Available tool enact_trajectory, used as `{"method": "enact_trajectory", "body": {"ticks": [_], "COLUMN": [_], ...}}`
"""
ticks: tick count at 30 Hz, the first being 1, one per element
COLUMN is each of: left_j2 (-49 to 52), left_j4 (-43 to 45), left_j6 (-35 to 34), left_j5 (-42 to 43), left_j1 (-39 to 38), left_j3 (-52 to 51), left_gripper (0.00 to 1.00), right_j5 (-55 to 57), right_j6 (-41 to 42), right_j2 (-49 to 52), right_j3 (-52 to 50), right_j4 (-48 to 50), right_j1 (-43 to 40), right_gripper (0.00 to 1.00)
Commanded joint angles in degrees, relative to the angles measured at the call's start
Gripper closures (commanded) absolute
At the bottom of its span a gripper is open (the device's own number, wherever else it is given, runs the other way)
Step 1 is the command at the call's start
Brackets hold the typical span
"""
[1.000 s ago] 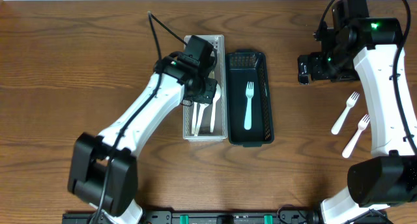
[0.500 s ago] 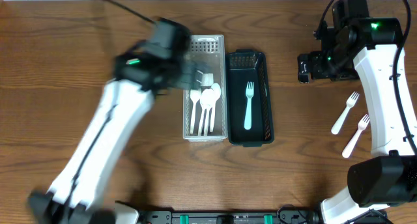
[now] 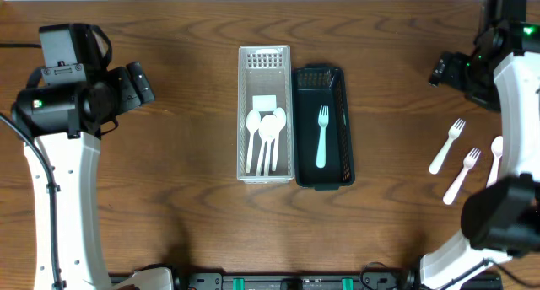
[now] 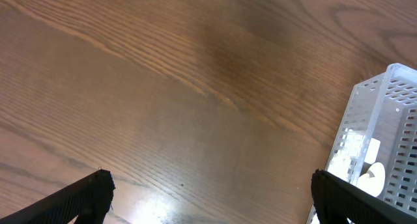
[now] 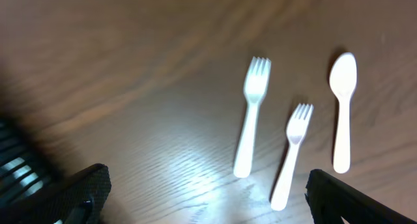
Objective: Pack container
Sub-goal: 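Retract left arm and grasp a white fork with right gripper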
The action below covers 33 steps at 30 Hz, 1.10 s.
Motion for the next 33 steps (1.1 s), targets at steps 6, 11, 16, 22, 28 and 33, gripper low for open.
{"method": "enact_trajectory", "body": {"ticks": [6,11,16,22,28,33], "left_j2": [0.0,0.0,0.0,0.0,0.0,0.0], "left_j4": [-0.6,-1.4,-1.7,-1.7,-1.9,-1.9], "left_j6": [0.5,0.5,0.5,0.4,0.4,0.4], "left_j5": [0.0,0.0,0.0,0.0,0.0,0.0], "left_j1": [0.2,0.2,0.2,0.2,0.2,0.2], "left_j3": [-0.2,-0.3,-0.3,-0.3,-0.3,-0.3], "left_gripper": [0.02,0.02,0.02,0.02,0.02,0.02], "right_j5": [0.9,0.9,0.9,-1.2,-6.0,-6.5], "right_j6": [2.3,2.3,1.2,-2.3,-6.5,-7.9], "right_j2": [11.9,15.2,16.2,16.2,16.2,16.2], "right_j3": [-1.2,-1.2,-2.9,-10.6,-18.1,-20.7], "right_j4": [-1.4,-2.3,-1.9,4.2,13.9,18.1], "right_j1": [-4.0,-5.6,-7.2,-7.5,-7.4,-7.5], "right_gripper": [0.01,0.01,0.01,0.01,0.01,0.01]}}
